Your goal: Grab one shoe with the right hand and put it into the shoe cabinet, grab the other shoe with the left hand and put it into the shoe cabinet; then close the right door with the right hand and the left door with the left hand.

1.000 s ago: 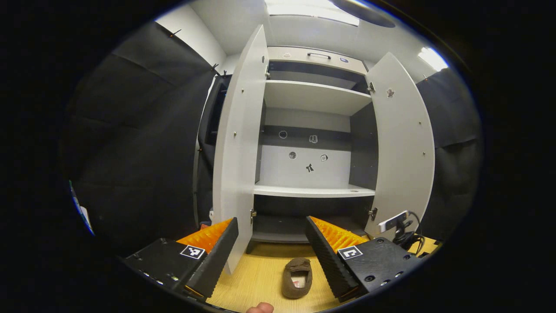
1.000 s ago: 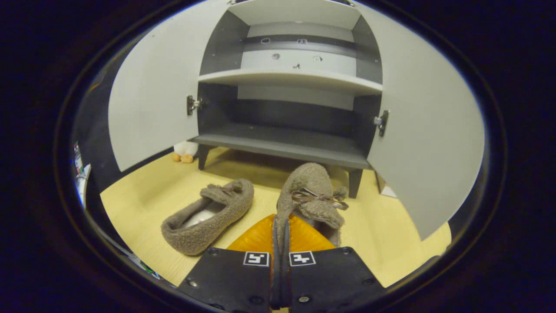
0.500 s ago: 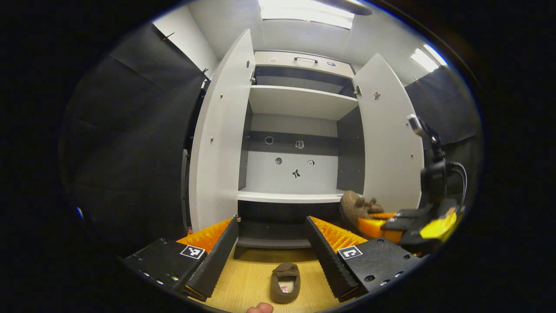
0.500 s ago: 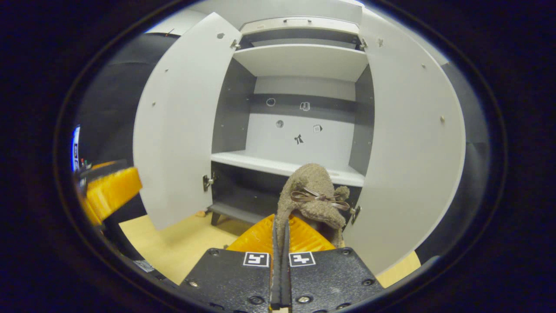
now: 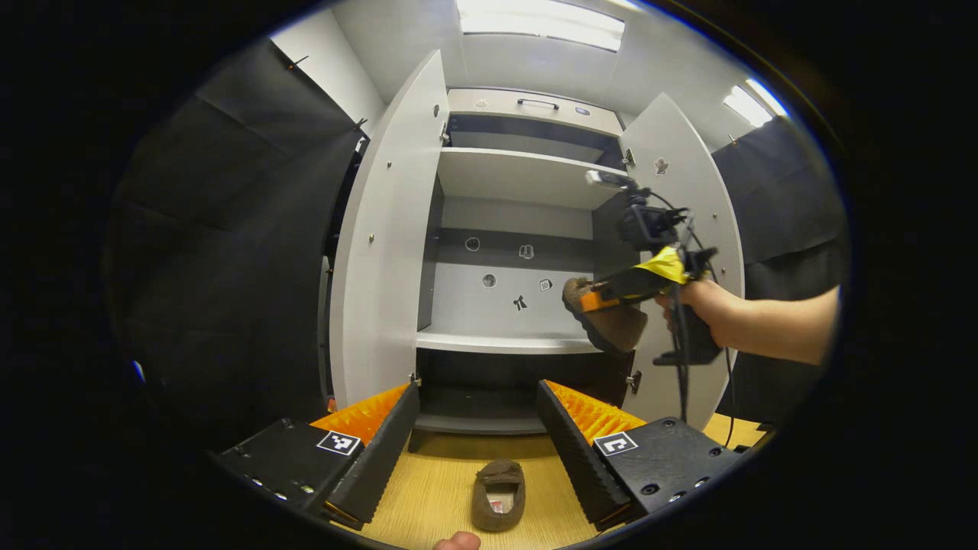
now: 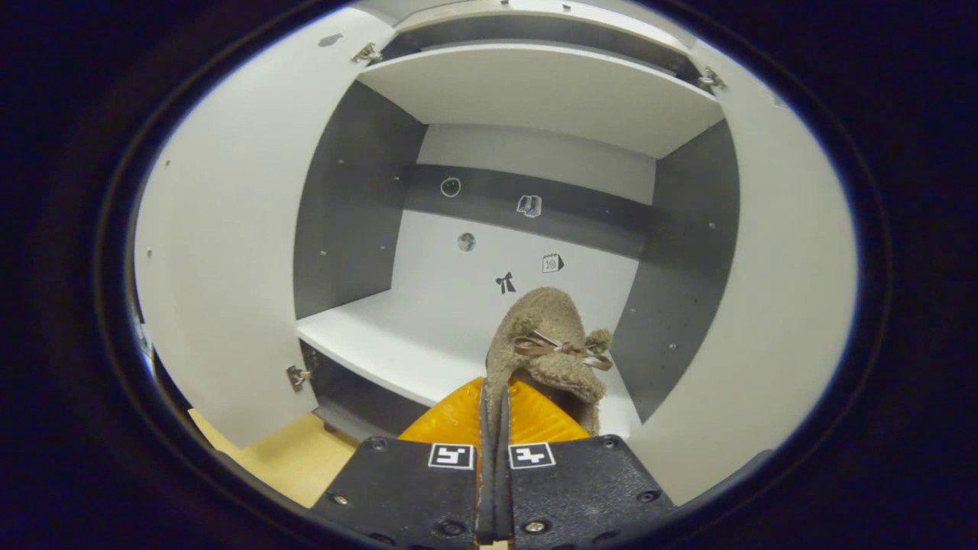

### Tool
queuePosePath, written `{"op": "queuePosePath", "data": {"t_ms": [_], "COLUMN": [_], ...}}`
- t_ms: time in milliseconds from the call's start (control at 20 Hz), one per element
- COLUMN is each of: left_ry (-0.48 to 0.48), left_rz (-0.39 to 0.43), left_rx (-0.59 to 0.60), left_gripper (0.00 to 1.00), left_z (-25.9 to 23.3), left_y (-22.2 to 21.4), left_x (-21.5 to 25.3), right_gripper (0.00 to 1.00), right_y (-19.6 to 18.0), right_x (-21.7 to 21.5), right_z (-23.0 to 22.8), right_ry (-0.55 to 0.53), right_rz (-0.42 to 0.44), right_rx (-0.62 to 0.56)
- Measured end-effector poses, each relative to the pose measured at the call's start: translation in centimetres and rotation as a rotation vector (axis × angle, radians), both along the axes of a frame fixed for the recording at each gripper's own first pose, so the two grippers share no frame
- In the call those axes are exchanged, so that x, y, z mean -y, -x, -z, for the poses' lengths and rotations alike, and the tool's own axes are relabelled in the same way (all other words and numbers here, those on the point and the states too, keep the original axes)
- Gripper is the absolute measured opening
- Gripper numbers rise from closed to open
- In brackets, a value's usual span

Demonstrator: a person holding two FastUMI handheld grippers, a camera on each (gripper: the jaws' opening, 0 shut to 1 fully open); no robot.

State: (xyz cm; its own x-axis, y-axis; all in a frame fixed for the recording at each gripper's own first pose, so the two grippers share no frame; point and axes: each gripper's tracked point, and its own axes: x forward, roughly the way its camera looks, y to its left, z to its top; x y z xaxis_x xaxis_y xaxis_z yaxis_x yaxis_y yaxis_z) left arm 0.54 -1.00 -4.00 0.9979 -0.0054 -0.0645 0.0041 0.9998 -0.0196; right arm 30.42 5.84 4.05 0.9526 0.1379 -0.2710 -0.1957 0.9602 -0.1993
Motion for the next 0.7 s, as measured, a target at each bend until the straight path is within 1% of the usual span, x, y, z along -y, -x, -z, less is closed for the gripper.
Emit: {"op": "queuePosePath", "data": {"t_ms": [150, 300, 350, 450, 600, 700], "left_ry": [0.002, -0.012, -0.014, -0.010, -0.009, -0.008], "left_rz": [-0.002, -0.026, -0.034, -0.042, -0.051, -0.052], "left_rx": [0.003, 0.007, 0.013, 0.009, 0.004, 0.007], "left_gripper": [0.95, 0.95, 0.95, 0.95, 0.95, 0.95], "left_z": [-0.1, -0.1, -0.3, -0.1, -0.1, -0.1], "left_y": [0.1, 0.2, 0.3, 0.3, 0.4, 0.4], "left_x": [-0.3, -1.0, -1.3, -1.7, -2.0, -2.1], "right_gripper": [0.04, 0.04, 0.04, 0.04, 0.04, 0.04], "right_y": [-4.4, -7.1, -7.4, -7.6, -8.4, -8.6], "right_x": [0.0, -0.2, -0.2, -0.9, -0.9, -0.8], "right_z": [1.6, 3.2, 3.2, 4.4, 4.6, 4.6], "right_ry": [0.054, 0.086, 0.090, 0.063, 0.030, 0.038], "right_rz": [0.051, 0.086, 0.100, 0.092, 0.135, 0.140], "right_rx": [-0.072, -0.156, -0.163, -0.214, -0.234, -0.241]}}
